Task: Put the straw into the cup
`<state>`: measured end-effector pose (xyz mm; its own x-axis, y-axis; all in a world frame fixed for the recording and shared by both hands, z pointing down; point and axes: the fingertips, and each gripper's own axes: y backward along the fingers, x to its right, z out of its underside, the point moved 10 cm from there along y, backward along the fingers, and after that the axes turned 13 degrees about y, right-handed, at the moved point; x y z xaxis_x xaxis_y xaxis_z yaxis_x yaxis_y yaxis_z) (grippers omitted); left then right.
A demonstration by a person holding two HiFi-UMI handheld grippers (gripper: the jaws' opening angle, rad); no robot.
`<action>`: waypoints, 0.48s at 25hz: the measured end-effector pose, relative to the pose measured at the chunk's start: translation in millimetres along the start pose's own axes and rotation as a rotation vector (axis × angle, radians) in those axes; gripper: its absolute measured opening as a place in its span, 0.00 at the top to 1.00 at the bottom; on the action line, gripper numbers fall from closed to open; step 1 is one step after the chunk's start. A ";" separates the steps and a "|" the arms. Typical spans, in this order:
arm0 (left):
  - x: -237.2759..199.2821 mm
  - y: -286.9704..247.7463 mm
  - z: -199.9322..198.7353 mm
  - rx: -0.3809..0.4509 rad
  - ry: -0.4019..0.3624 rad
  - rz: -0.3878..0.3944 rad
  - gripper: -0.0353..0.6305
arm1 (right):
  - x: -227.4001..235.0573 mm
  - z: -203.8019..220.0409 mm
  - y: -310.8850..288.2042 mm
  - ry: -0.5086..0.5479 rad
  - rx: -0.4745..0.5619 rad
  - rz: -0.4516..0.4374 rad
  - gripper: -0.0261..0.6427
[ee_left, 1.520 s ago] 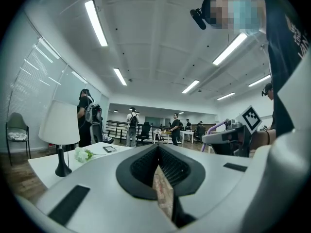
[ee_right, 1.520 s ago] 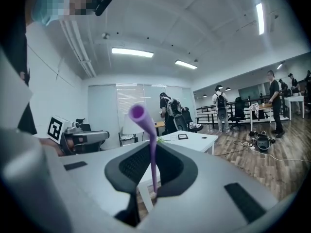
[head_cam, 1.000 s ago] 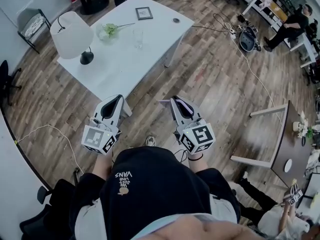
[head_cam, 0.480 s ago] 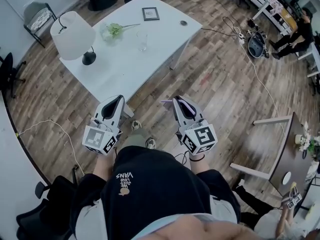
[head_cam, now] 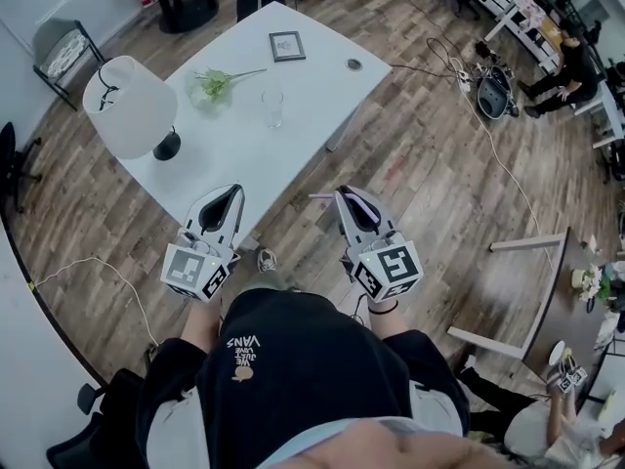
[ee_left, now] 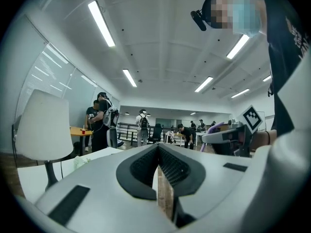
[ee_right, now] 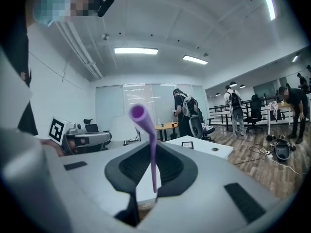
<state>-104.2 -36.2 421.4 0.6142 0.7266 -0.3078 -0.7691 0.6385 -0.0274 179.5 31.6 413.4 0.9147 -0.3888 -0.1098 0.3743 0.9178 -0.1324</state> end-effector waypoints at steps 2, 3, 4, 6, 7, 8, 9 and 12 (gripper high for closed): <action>-11.8 -11.7 -6.3 0.002 -0.001 0.007 0.93 | 5.7 -4.7 -15.3 0.007 0.004 0.005 0.90; -18.0 -16.7 -9.2 0.003 -0.001 0.010 0.93 | 7.8 -6.7 -22.7 0.008 0.005 0.007 0.90; -24.3 -21.1 -11.8 0.004 -0.001 0.014 0.93 | 9.3 -8.5 -30.0 0.009 0.006 0.009 0.90; -37.2 -28.3 -16.1 0.003 -0.001 0.021 0.93 | 10.8 -11.0 -44.1 0.011 0.006 0.014 0.90; -44.0 -31.5 -18.3 0.002 -0.001 0.025 0.93 | 11.2 -12.2 -51.3 0.012 0.006 0.017 0.90; -50.9 -34.6 -20.5 0.001 -0.001 0.030 0.93 | 11.5 -13.5 -58.5 0.013 0.006 0.021 0.90; -57.3 -37.3 -22.5 0.001 -0.001 0.035 0.93 | 11.5 -14.8 -65.3 0.014 0.006 0.024 0.90; -73.4 -43.9 -26.4 -0.004 0.000 0.052 0.93 | 10.6 -18.0 -82.1 0.018 0.002 0.035 0.90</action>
<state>-120.1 -124.2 420.2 0.5732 0.7591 -0.3087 -0.8008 0.5987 -0.0148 155.8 -49.3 405.4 0.9243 -0.3580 -0.1325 0.3425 0.9310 -0.1261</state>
